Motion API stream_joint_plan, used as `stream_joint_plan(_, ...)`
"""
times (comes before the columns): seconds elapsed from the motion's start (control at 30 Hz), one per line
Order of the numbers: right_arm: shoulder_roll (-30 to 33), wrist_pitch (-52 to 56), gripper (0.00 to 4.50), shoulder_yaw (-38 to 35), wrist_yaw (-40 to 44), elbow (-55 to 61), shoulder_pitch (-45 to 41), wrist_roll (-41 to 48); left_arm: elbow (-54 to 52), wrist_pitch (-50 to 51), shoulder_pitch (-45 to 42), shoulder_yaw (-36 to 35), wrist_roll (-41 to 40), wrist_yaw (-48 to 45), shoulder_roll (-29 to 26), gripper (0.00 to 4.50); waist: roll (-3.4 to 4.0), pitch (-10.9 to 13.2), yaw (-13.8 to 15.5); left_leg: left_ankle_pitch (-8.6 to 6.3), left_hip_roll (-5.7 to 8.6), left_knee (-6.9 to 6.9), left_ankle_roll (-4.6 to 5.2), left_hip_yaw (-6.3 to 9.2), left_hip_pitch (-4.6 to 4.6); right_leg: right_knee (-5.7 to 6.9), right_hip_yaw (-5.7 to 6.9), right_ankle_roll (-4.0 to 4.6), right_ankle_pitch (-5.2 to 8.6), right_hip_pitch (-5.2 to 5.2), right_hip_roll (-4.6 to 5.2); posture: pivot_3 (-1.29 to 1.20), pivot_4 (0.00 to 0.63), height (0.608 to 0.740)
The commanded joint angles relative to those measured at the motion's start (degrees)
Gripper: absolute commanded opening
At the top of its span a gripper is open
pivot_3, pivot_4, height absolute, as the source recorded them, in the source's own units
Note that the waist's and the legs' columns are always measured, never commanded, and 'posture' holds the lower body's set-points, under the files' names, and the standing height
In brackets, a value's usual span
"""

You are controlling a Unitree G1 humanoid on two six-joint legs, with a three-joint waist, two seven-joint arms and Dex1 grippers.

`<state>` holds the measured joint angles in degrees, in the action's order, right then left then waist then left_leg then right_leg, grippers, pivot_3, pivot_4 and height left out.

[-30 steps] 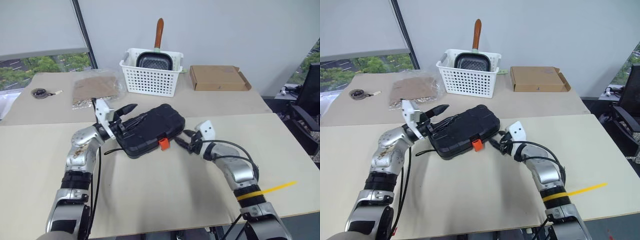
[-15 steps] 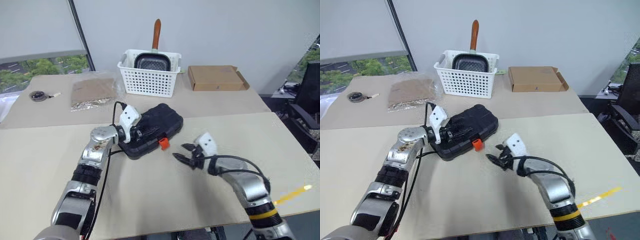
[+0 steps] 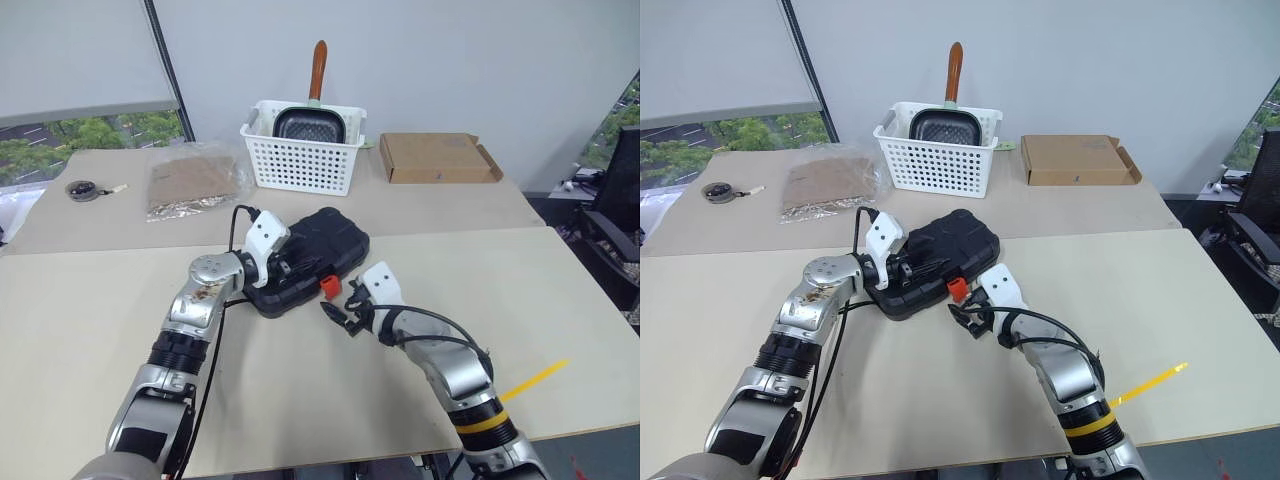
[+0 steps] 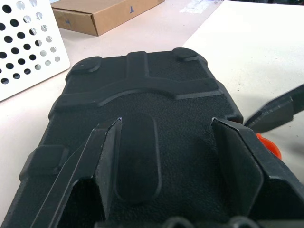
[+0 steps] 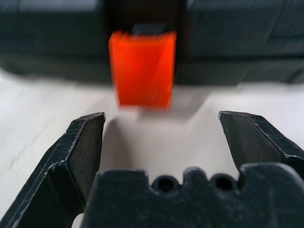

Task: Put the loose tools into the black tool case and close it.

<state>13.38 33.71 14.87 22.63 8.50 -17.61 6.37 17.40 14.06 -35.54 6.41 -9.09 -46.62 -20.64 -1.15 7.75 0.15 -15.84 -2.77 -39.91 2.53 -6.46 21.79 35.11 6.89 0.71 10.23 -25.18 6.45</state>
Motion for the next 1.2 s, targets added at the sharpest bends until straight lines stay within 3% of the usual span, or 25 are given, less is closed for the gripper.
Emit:
stream_joint_plan(0.03, 0.0, -1.9, 3.02, -1.6, 0.3, 0.5, -1.2, 0.0, 3.1, 1.2, 1.2, 0.5, 1.5, 0.7, -0.7, 3.23, 0.0, 0.0, 0.0, 0.0, 0.0, 0.0, 0.0, 0.0, 0.0, -0.01, 0.0, 0.0, 0.0, 0.0, 0.0, 0.0, 0.15, 0.7)
stream_joint_plan(0.17, 1.1, -1.9, 1.62, -0.7, 1.5, 1.7, -0.4, -0.9, 4.0, 0.5, 1.3, 0.6, 1.6, 0.6, -0.7, 3.23, 0.0, 0.0, 0.0, 0.0, -0.01, 0.0, 0.0, 0.02, -0.01, 0.01, 0.01, 0.0, 0.0, 0.0, 0.0, 0.0, 0.15, 0.7)
stream_joint_plan(0.23, 1.2, -1.8, 1.19, -0.9, 1.7, 2.3, -0.2, -0.9, 4.0, 0.4, 1.3, 0.7, 1.6, 0.6, -0.7, 3.23, 0.0, 0.0, 0.0, 0.0, -0.01, 0.0, 0.0, 0.03, -0.02, 0.02, 0.02, 0.0, 0.0, 0.0, 0.01, 0.0, 0.15, 0.7)
stream_joint_plan(1.2, 0.2, 3.5, 1.19, 0.6, 0.7, 5.0, -4.8, -4.0, 2.8, 1.0, 2.7, 2.7, 1.8, 0.6, -0.1, 3.23, 0.01, 0.0, 0.1, 0.0, -0.01, 0.02, 0.01, 0.05, 0.1, -0.04, 0.05, 0.0, 0.0, -0.09, 0.01, 0.0, 0.15, 0.7)
